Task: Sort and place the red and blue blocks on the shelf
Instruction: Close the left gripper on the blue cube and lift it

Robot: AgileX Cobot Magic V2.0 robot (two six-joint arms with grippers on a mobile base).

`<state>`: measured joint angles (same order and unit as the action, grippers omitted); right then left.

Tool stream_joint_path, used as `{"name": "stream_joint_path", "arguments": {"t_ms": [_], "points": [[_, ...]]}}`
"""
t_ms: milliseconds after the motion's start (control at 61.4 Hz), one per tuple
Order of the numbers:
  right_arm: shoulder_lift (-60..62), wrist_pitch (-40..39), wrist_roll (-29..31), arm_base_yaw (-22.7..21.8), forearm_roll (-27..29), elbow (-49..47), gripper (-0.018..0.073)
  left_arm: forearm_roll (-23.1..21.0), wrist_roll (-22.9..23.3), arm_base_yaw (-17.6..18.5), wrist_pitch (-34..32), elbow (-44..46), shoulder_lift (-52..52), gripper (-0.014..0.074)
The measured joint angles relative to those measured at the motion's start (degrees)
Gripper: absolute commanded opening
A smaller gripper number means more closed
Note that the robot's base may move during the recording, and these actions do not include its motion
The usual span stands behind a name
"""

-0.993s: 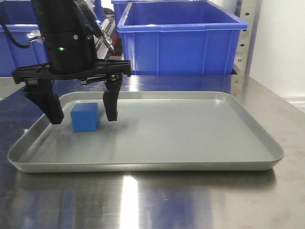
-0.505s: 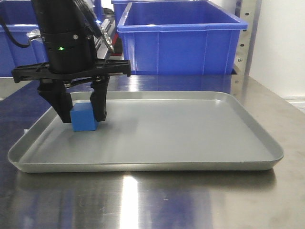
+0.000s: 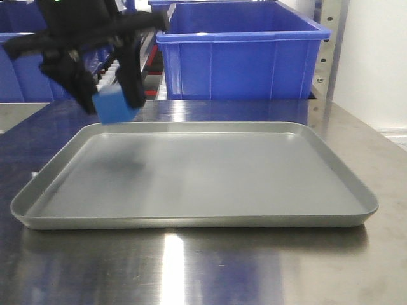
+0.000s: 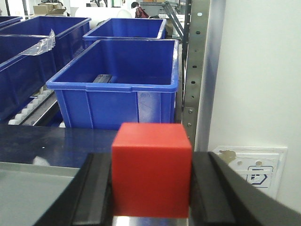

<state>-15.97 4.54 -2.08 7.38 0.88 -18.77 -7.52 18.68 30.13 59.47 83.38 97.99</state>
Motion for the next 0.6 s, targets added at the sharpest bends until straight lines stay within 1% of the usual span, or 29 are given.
{"name": "stream_joint_path", "arguments": {"t_ms": [49,114,130,212,260,342,488,602], "points": [[0.0,0.0,0.0,0.0,0.0,0.0,0.0057,-2.5,-5.8,-0.6,0.0,-0.7,-1.1,0.0122],[0.0,0.0,0.0,0.0,0.0,0.0,0.0057,-5.5,-11.8,-1.4,-0.1,-2.1,-2.5,0.0122],[0.0,0.0,0.0,0.0,0.0,0.0,0.0057,-6.3,-14.0,-1.7,-0.5,-2.5,-2.8,0.0122],[0.0,0.0,0.0,0.0,0.0,0.0,0.0057,-7.9,-20.4,-2.4,-2.9,-6.3,-5.2,0.0122],[0.0,0.0,0.0,0.0,0.0,0.0,0.0057,-8.1,-22.7,-2.5,-5.6,-9.0,-6.8,0.0122],[0.0,0.0,0.0,0.0,0.0,0.0,0.0057,-8.5,-24.4,-2.6,-12.1,-14.0,-9.8,0.0122],[0.0,0.0,0.0,0.0,0.0,0.0,0.0057,-8.8,-25.3,-3.0,-23.9,-22.8,-16.0,0.0122],[0.0,0.0,0.0,0.0,0.0,0.0,0.0057,-9.0,-25.3,-4.8,-29.8,-28.3,-21.5,0.0122]]}}
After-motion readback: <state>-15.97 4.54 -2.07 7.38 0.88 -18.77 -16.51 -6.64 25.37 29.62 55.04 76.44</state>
